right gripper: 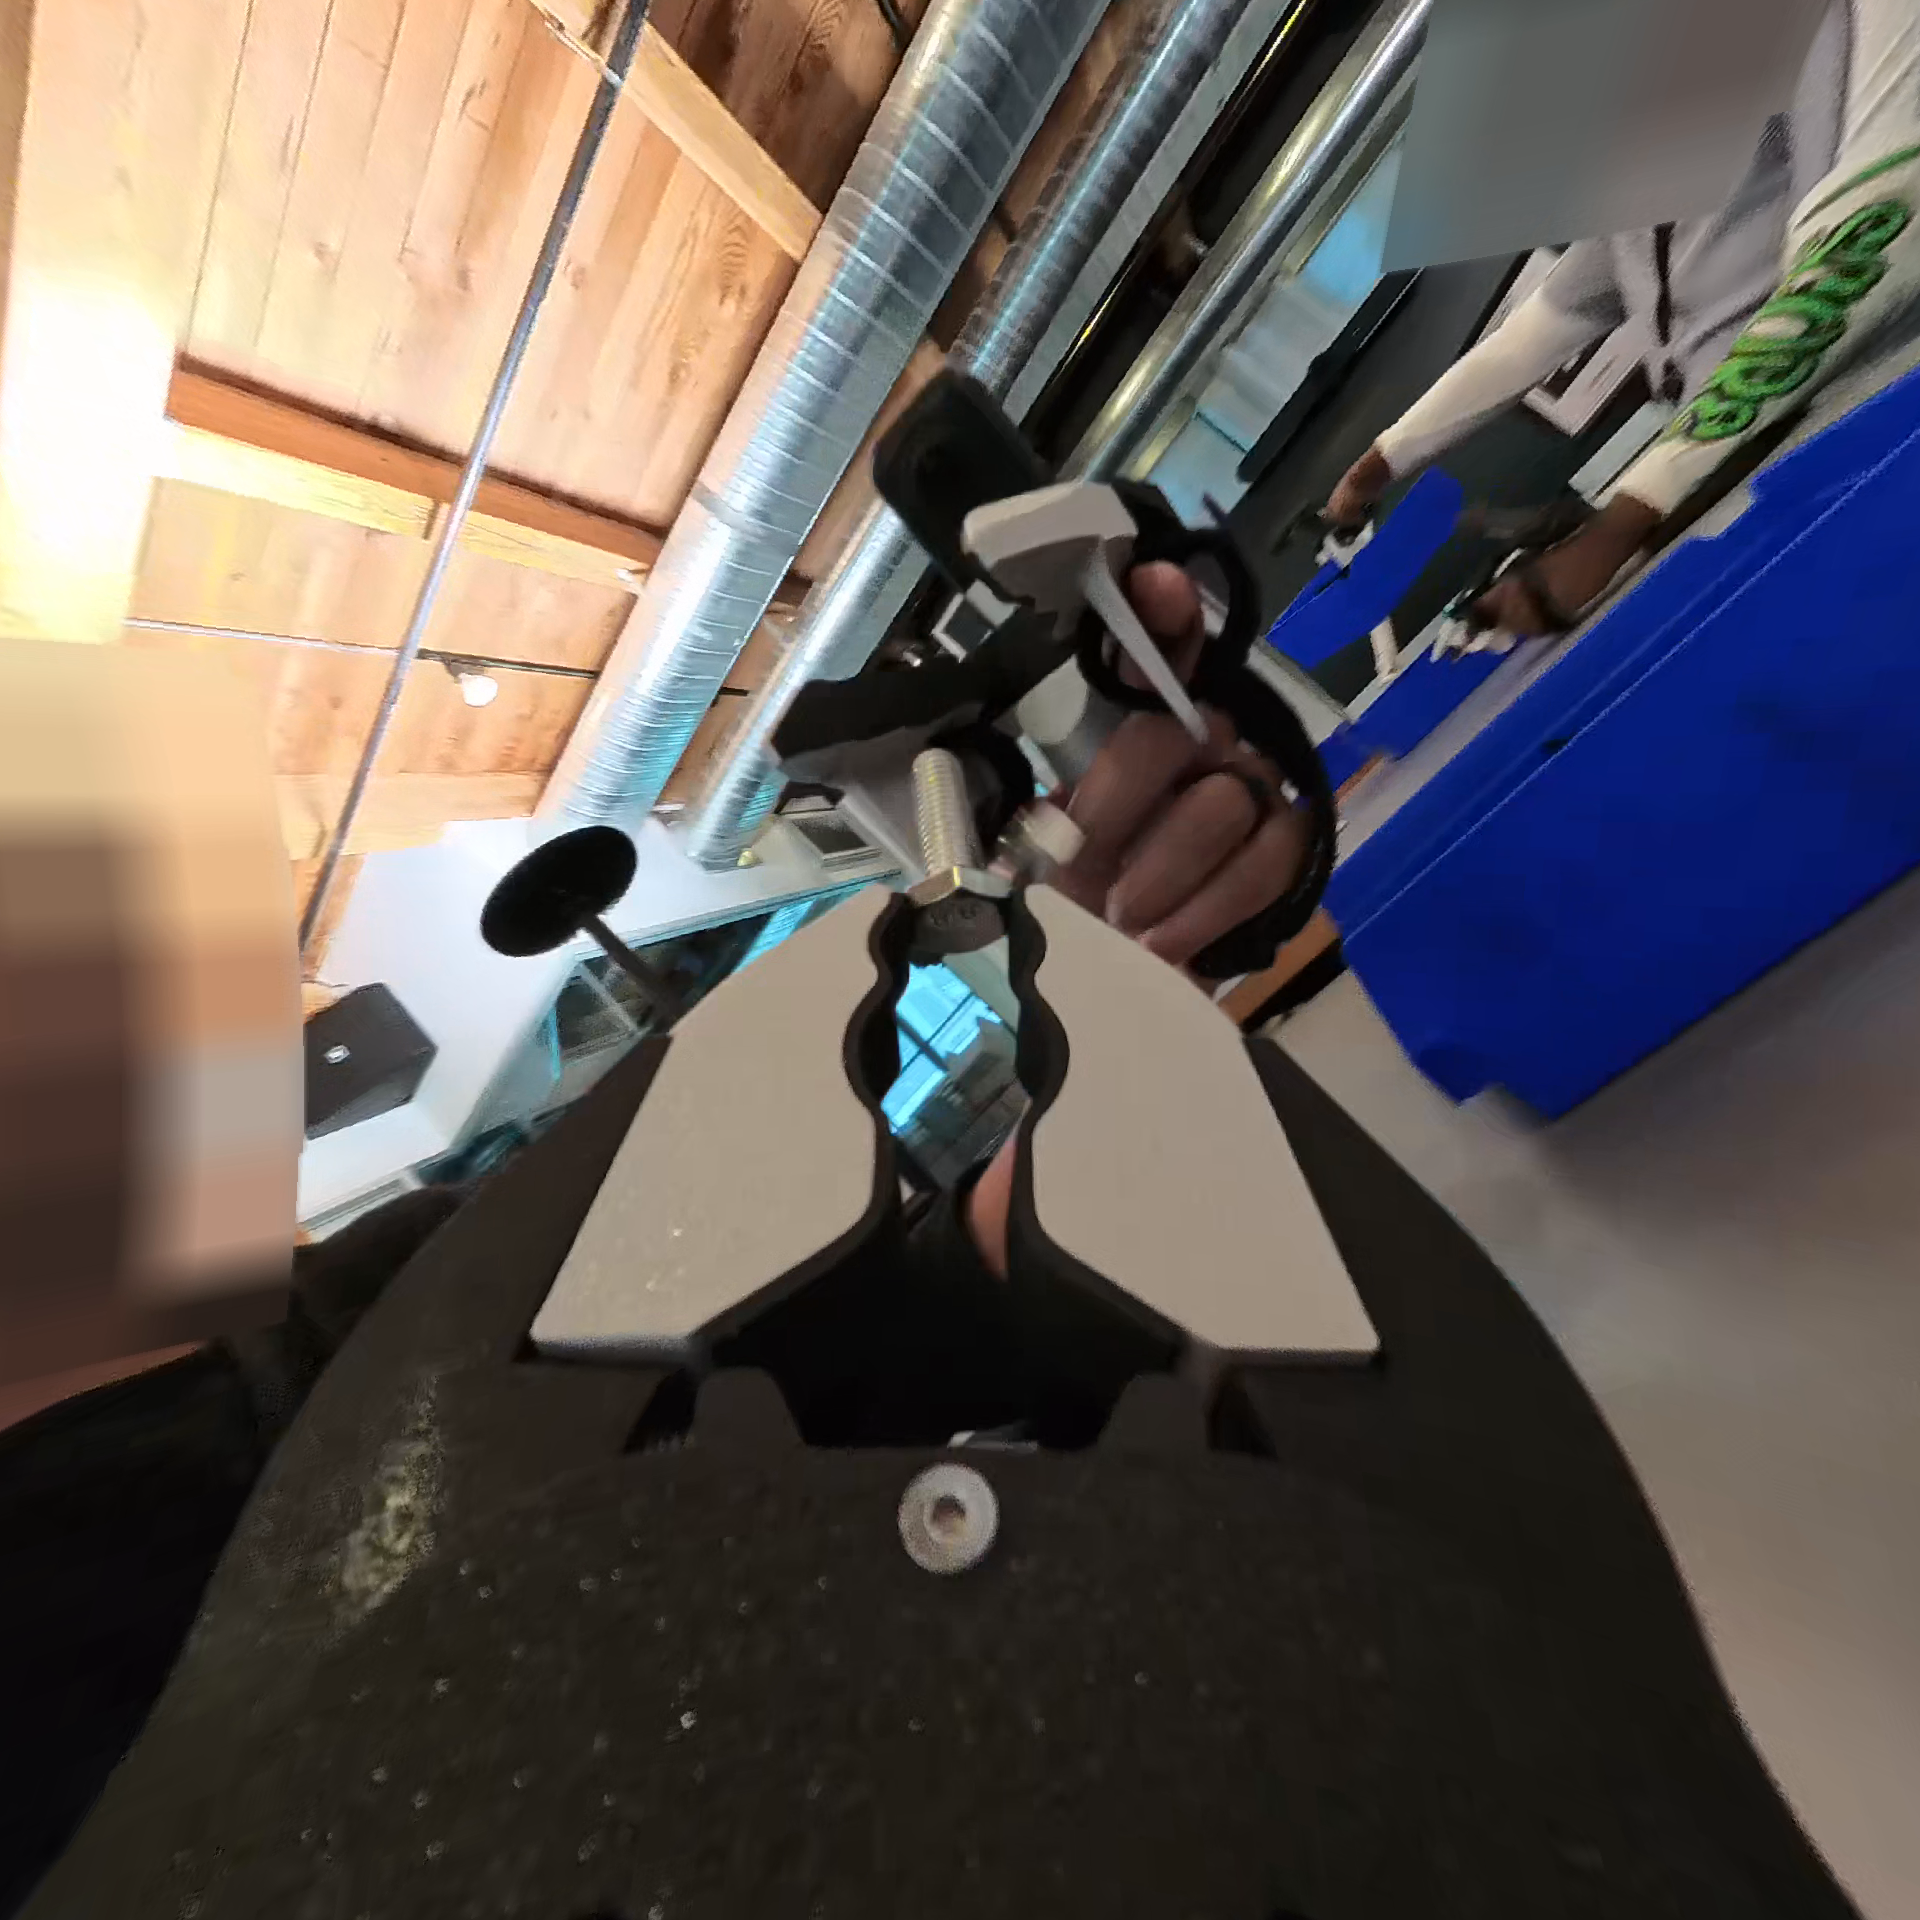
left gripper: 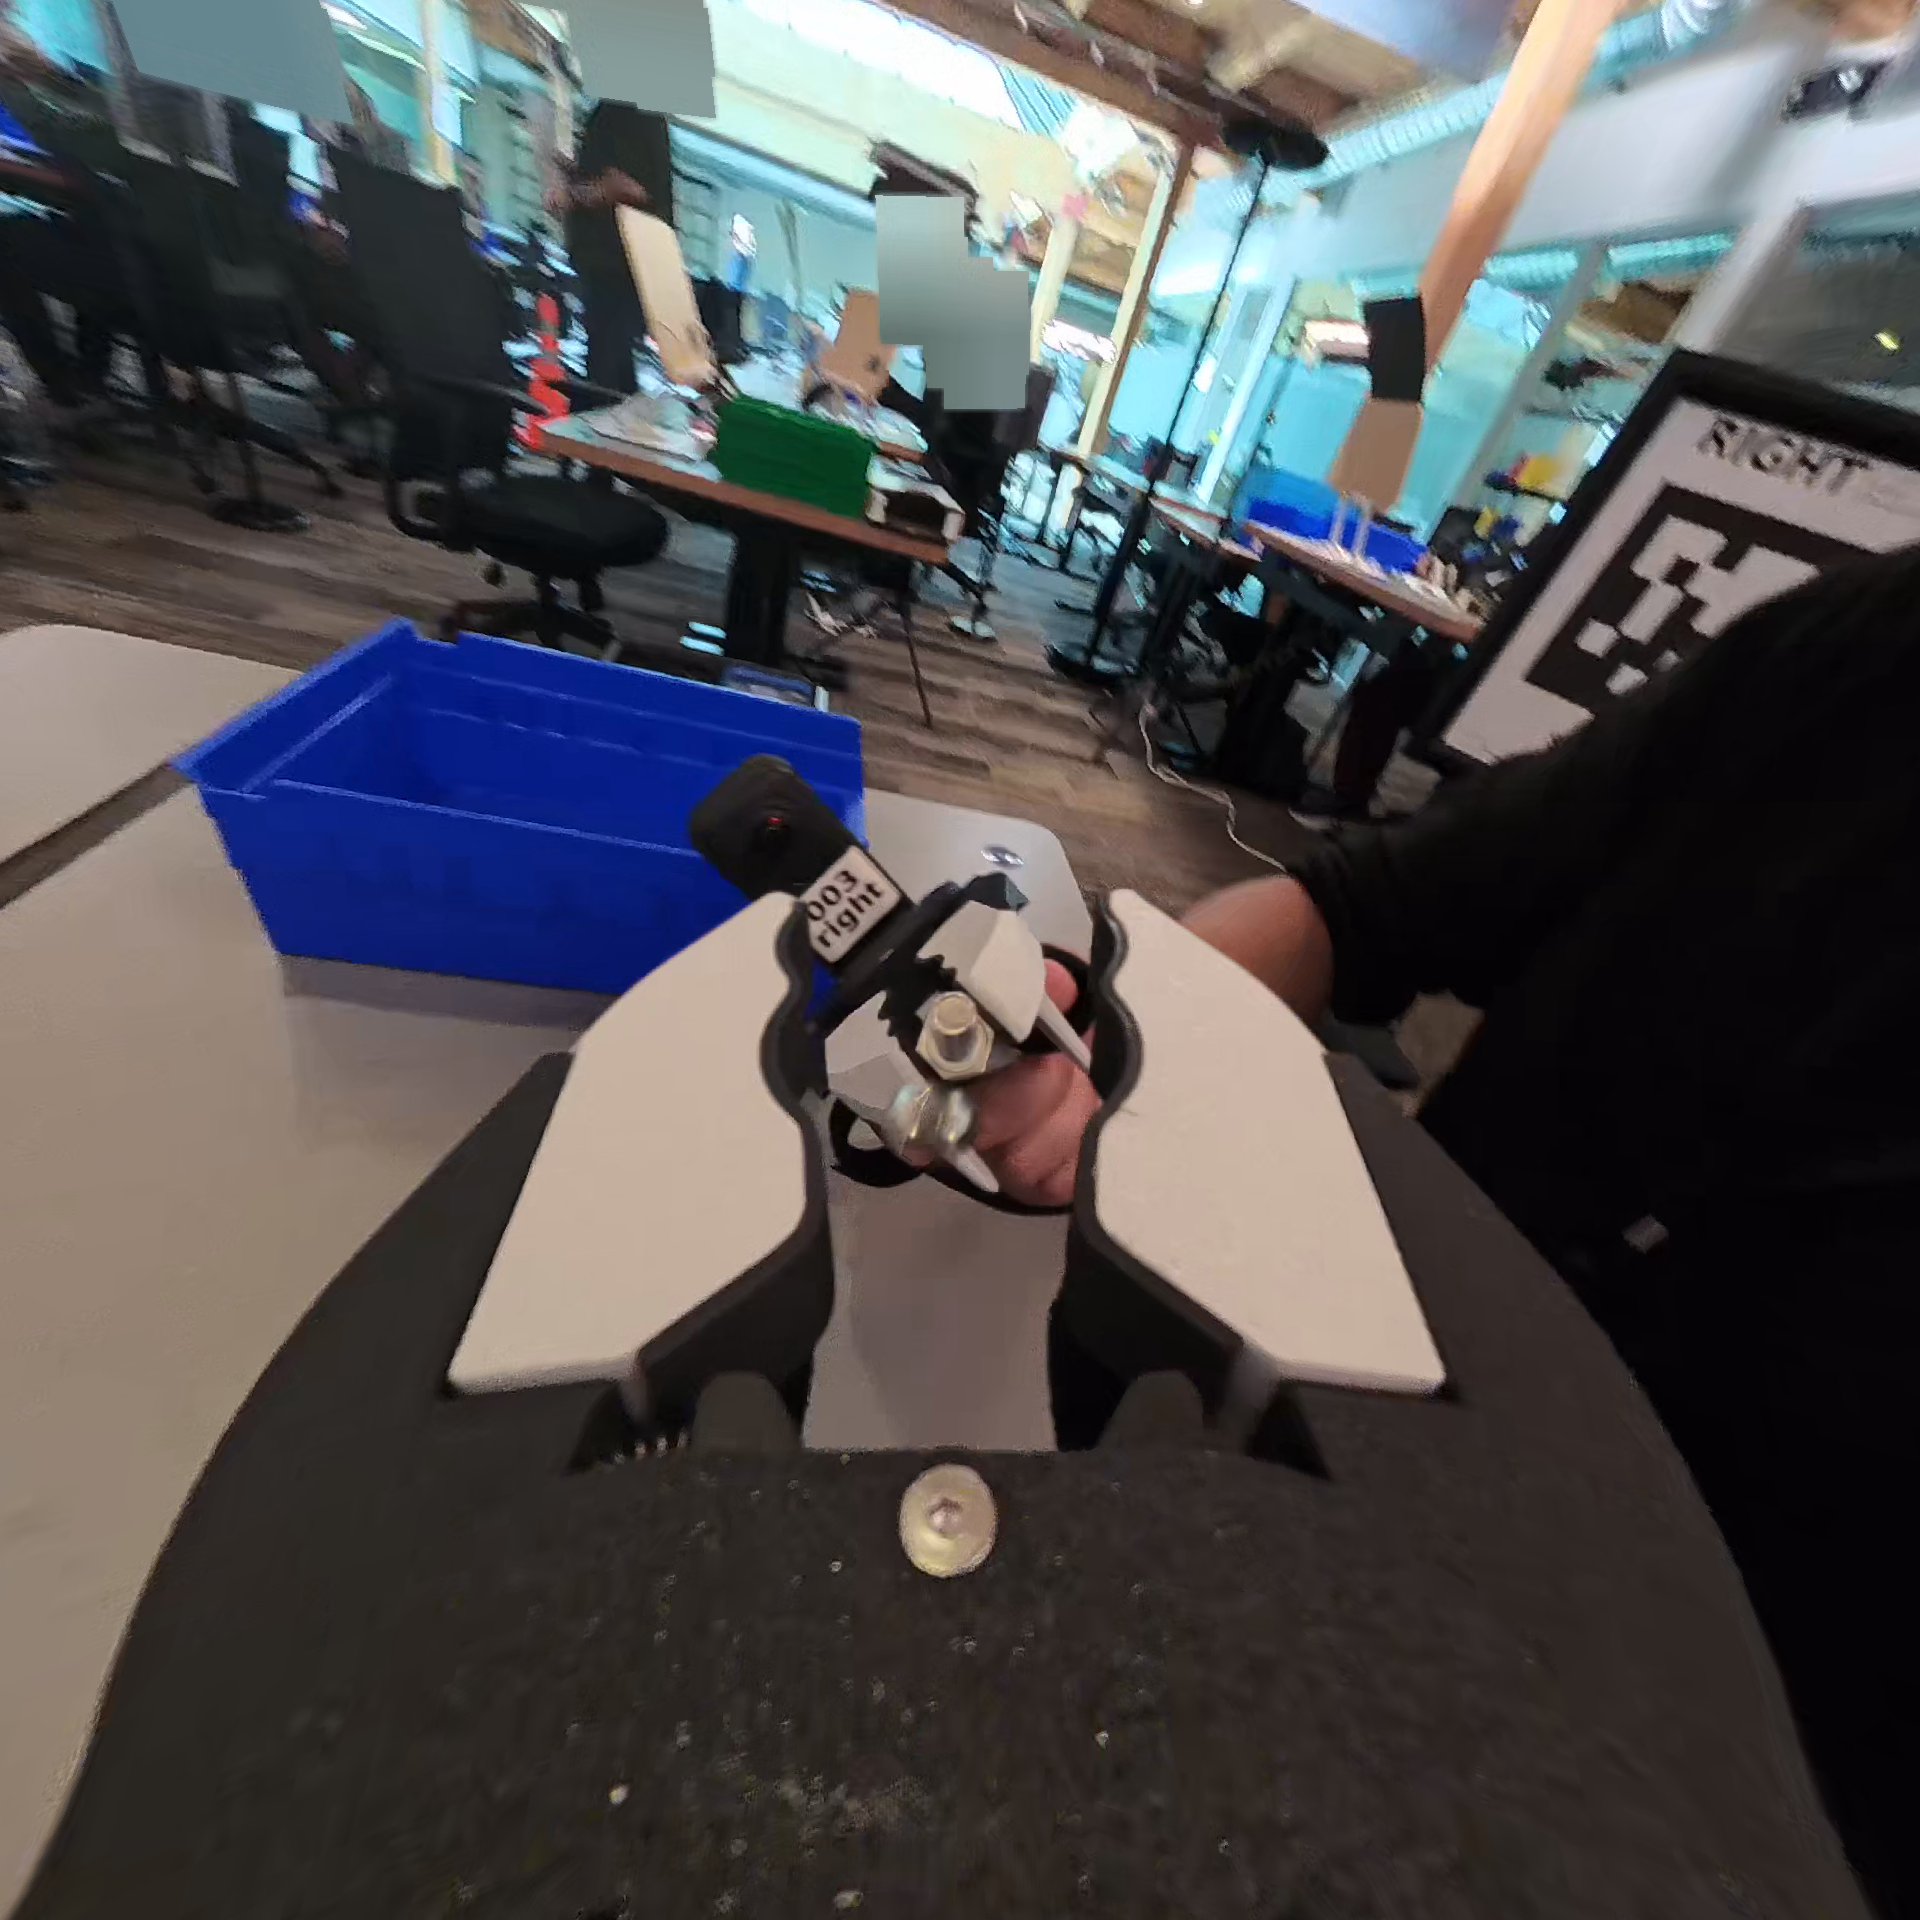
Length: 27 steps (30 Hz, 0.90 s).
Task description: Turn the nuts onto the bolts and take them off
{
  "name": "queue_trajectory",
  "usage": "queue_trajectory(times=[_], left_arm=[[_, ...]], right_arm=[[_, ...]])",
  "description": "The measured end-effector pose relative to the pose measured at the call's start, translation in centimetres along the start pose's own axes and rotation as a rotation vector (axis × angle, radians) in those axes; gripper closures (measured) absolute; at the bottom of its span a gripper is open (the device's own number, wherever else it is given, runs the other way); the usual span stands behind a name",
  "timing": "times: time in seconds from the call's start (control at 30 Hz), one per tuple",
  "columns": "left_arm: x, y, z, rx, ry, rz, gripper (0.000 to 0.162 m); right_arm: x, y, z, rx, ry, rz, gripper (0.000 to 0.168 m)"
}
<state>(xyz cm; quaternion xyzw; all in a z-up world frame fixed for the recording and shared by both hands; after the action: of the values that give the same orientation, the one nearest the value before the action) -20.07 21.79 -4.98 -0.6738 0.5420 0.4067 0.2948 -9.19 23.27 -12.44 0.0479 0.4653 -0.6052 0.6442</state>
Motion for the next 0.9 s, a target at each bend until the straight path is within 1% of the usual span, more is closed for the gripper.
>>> queue_trajectory(times=[0.07, 0.17, 0.2, 0.3, 0.33, 0.4, 0.47, 0.53, 0.6, 0.7, 0.77, 0.83, 0.9], left_arm=[[0.1, -0.1, 0.3, -0.060, 0.023, -0.039, 0.108], [1.7, 0.2, 0.8, -0.160, 0.078, -0.096, 0.114], [2.5, 0.5, 1.4, -0.229, 0.102, -0.100, 0.120], [6.0, 1.5, 2.5, -0.378, 0.153, -0.098, 0.125], [7.3, 1.9, 2.5, -0.436, 0.150, -0.107, 0.125], [9.9, 2.2, 2.3, -0.509, 0.143, -0.078, 0.123], [12.3, 1.9, 2.4, -0.577, 0.130, -0.046, 0.119], [13.5, 1.1, 2.7, -0.610, 0.113, -0.059, 0.121], [13.3, 0.0, 3.0, -0.567, 0.142, -0.075, 0.121], [12.0, -1.0, 3.1, -0.518, 0.129, -0.121, 0.123], [11.3, -1.6, 3.5, -0.485, 0.127, -0.118, 0.129], [10.2, -2.1, 3.4, -0.396, 0.159, -0.169, 0.132], [9.5, -2.1, 3.3, -0.336, 0.188, -0.223, 0.135]], right_arm=[[-0.7, 0.6, -0.4, 0.033, 0.020, -0.024, 0.151], [-1.1, 1.6, -1.1, 0.092, 0.057, 0.003, 0.151], [-1.2, 2.0, -1.5, 0.132, 0.082, 0.017, 0.151], [-1.3, 3.2, -2.7, 0.259, 0.191, 0.087, 0.151], [-1.6, 3.6, -2.8, 0.290, 0.232, 0.082, 0.151], [-1.9, 4.2, -2.6, 0.311, 0.287, 0.065, 0.151], [-1.7, 4.4, -2.9, 0.332, 0.298, 0.082, 0.151], [-1.0, 4.4, -3.6, 0.339, 0.280, 0.104, 0.151], [-0.5, 4.4, -4.1, 0.335, 0.245, 0.109, 0.150], [-0.1, 4.1, -4.1, 0.320, 0.259, 0.158, 0.151], [0.1, 3.8, -3.7, 0.296, 0.277, 0.203, 0.151], [0.5, 3.5, -3.4, 0.267, 0.290, 0.242, 0.150], [0.8, 3.6, -3.4, 0.272, 0.297, 0.263, 0.151]])
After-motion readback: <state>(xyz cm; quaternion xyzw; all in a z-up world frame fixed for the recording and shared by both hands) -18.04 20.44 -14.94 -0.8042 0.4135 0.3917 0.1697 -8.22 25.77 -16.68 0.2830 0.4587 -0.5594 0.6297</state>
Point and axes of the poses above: each gripper's, where its closed fingertips meet, y back along the fingers, x out of its underside, z = x × y across the jaws, the point moved 6 cm from there along y, back along the fingers, and after that the axes turned 14 degrees about y, right-handed, at the moved point
